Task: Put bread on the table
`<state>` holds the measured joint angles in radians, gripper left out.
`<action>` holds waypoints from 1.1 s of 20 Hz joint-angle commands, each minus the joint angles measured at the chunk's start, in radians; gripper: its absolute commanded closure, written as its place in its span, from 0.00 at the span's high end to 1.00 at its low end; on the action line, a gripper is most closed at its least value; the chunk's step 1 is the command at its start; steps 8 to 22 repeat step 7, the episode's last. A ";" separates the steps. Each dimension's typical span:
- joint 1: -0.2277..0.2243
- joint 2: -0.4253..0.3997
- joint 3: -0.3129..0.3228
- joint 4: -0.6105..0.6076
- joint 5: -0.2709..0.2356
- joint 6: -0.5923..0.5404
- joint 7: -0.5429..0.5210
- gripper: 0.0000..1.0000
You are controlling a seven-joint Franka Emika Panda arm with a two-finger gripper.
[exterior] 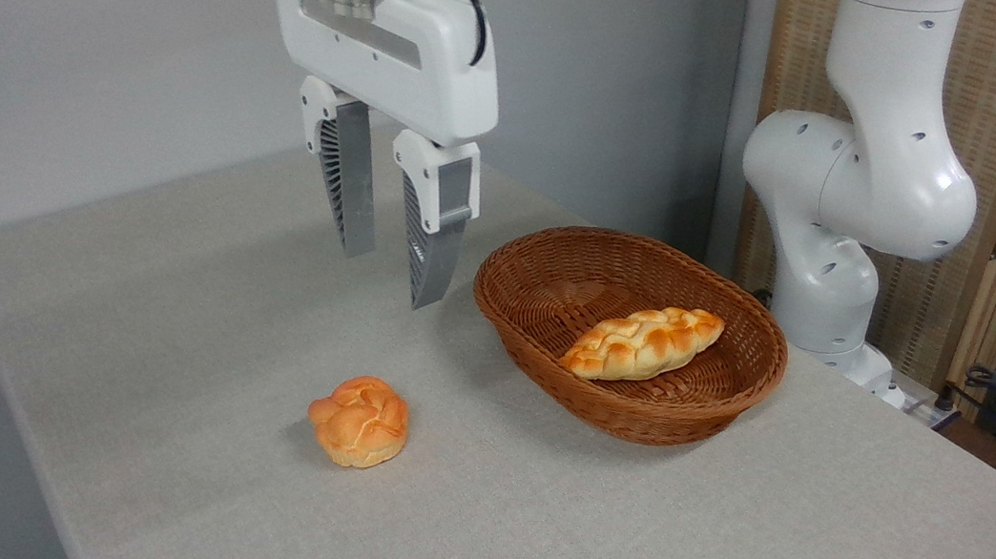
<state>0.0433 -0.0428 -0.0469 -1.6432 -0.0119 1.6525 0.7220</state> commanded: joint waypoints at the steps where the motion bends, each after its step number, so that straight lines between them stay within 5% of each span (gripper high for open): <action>1: -0.026 0.000 0.007 0.017 0.006 -0.030 0.002 1.00; 22: -0.026 0.000 0.015 0.019 0.006 -0.030 0.010 1.00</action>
